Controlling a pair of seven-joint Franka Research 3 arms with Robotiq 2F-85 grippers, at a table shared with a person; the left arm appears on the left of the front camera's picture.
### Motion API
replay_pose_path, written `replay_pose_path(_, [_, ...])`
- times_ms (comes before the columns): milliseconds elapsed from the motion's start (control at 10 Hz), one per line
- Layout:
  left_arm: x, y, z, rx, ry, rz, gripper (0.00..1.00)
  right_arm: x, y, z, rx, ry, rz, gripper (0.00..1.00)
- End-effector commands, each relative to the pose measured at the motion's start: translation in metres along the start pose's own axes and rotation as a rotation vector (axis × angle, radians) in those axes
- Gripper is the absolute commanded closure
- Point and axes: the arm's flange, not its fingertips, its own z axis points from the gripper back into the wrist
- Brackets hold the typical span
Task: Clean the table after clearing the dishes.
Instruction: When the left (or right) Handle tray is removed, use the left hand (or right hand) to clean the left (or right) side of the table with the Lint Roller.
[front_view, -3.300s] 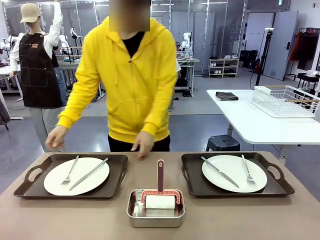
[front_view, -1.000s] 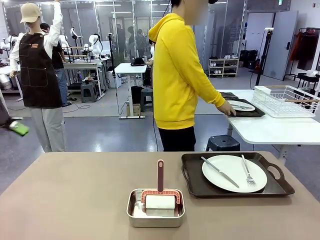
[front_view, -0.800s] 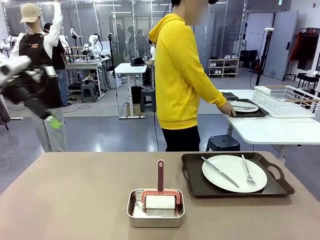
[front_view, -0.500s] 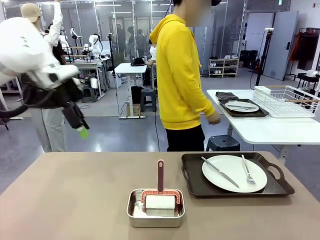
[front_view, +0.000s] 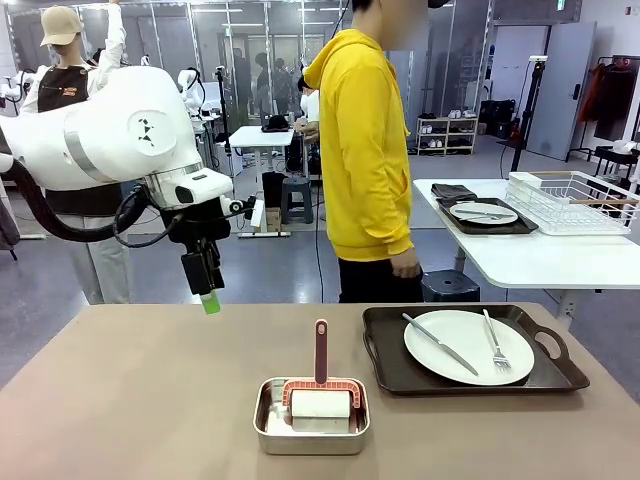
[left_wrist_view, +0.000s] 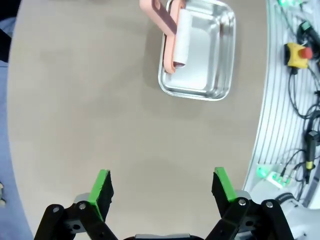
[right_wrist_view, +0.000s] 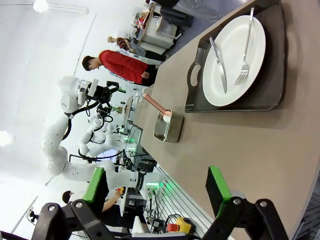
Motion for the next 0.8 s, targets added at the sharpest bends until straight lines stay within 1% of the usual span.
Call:
replay_pose_path(0, [-0.001,-0.001,0.002,-0.003,-0.002,-0.004,0.00,-0.003,0.004,0.001,0.001,0.004,0.004,0.00])
replay_pose_path(500, [0.000,0.000,-0.001,-0.002,0.000,-0.001,0.00,-0.003,0.004,0.001,0.001,0.004,0.004,0.00])
replay_pose_path(600, [0.016,0.009,-0.015,-0.008,0.008,-0.067,0.00,-0.003,0.004,0.001,0.001,0.004,0.004,0.00])
replay_pose_path(700, [0.041,0.024,-0.029,-0.021,0.060,-0.108,0.00,-0.003,0.004,0.001,0.001,0.004,0.004,0.00])
